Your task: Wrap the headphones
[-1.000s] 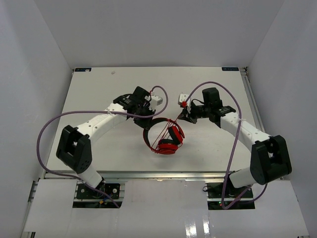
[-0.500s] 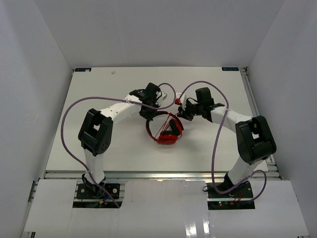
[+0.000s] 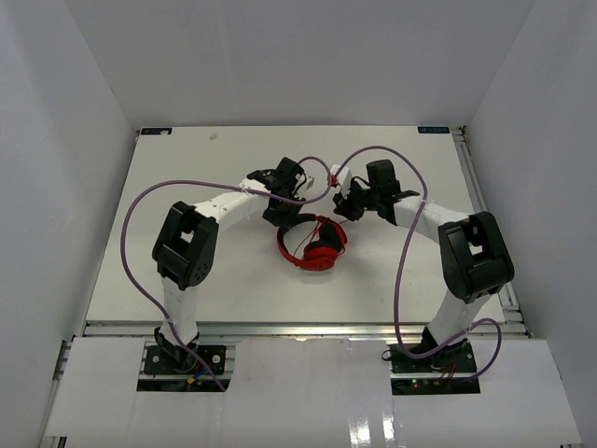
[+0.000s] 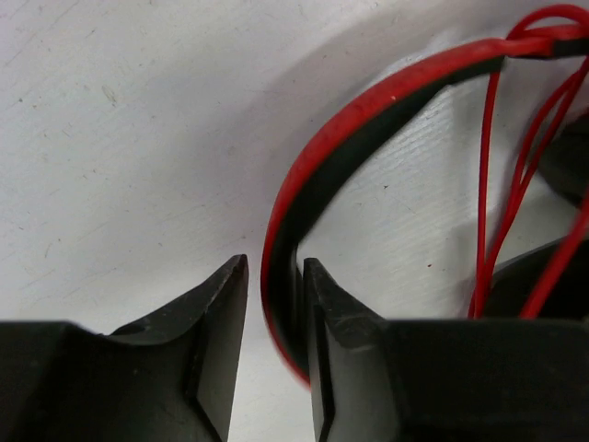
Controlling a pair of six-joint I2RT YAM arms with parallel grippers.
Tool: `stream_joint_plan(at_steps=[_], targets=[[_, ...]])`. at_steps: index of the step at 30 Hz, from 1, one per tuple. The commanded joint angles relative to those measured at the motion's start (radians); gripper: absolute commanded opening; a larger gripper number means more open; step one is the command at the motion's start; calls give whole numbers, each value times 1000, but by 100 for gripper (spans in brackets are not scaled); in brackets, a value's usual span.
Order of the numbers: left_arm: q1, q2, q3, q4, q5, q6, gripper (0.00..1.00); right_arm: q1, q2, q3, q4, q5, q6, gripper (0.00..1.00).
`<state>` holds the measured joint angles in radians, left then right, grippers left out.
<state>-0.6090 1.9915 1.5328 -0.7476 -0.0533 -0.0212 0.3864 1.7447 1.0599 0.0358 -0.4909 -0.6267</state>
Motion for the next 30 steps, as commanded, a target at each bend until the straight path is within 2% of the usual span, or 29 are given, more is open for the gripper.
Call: stream_joint_plan(at_steps=[1, 8, 10, 13, 14, 15, 18, 20, 22, 26, 30], targets=[[0, -81, 6, 5, -8, -8, 57, -21, -36, 42, 32, 61, 48, 38], [1, -142, 0, -4, 32, -44, 72, -45, -147, 54, -76, 71, 73, 48], [0, -190, 12, -8, 36, -60, 76, -56, -206, 42, -131, 52, 91, 54], [2, -287, 14, -8, 51, -82, 84, -79, -337, 23, -194, 29, 133, 69], [0, -326, 0, -6, 66, -93, 87, -88, -370, 7, -218, 29, 151, 85], [0, -383, -22, 9, 90, -113, 89, -102, -417, -9, -232, 43, 173, 90], [1, -561, -167, 90, 169, -181, 98, -142, -571, -39, -289, 84, 224, 90], [0, -688, -279, 170, 200, -240, 98, -159, -639, -56, -329, 137, 262, 90], [0, -902, -456, 236, 215, -288, 98, -161, -739, -84, -402, 210, 282, 90], [2, -1207, -646, 325, 202, -353, 98, -164, -877, -152, -459, 277, 300, 90], [2, -1377, -738, 324, 238, -368, 98, -166, -946, -163, -501, 337, 328, 90]])
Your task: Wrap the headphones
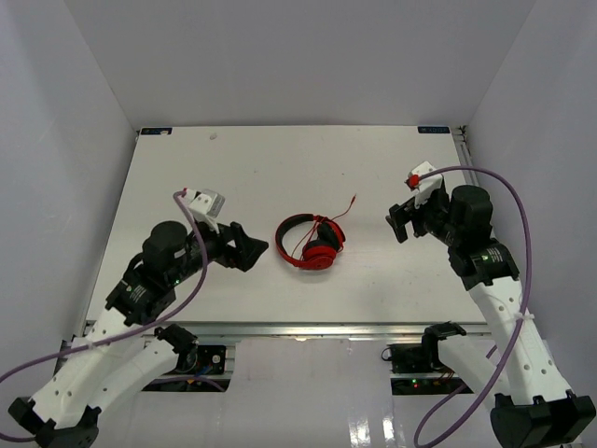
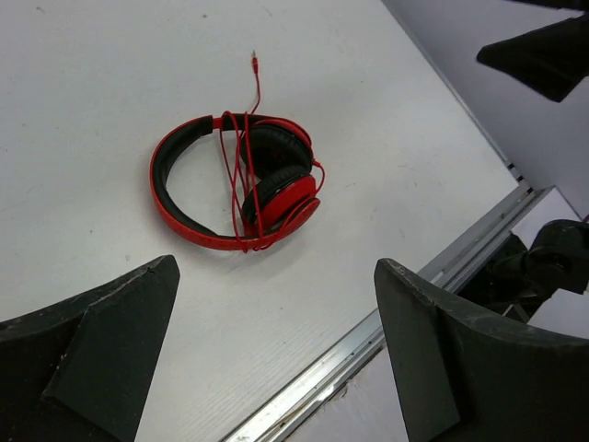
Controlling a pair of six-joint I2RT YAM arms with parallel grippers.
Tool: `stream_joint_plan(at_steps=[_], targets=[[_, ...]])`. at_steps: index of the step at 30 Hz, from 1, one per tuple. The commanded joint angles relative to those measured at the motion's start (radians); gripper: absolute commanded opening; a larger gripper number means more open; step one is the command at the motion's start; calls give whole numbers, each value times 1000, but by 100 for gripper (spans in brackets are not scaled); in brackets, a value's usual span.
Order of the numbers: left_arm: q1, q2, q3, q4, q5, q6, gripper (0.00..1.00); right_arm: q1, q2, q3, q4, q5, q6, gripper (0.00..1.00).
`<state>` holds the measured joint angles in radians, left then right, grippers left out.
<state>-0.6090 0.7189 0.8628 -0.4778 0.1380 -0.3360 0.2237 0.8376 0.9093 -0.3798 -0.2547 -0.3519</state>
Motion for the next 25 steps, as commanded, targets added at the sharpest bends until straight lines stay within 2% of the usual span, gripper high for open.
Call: stream_joint_plan(at_steps=[1, 8, 16, 25], targets=[[2, -121, -76, 41, 57, -51, 98, -3, -49, -7, -94, 133, 57, 90], [1, -253, -104, 3, 23, -25, 98, -5, -150, -16, -111, 226, 111, 90], [0, -291, -140, -33, -2, 5, 98, -19, -232, -75, -115, 287, 143, 90], [0, -369, -215, 3, -28, -10, 98, -30, -265, -118, -92, 311, 159, 90]])
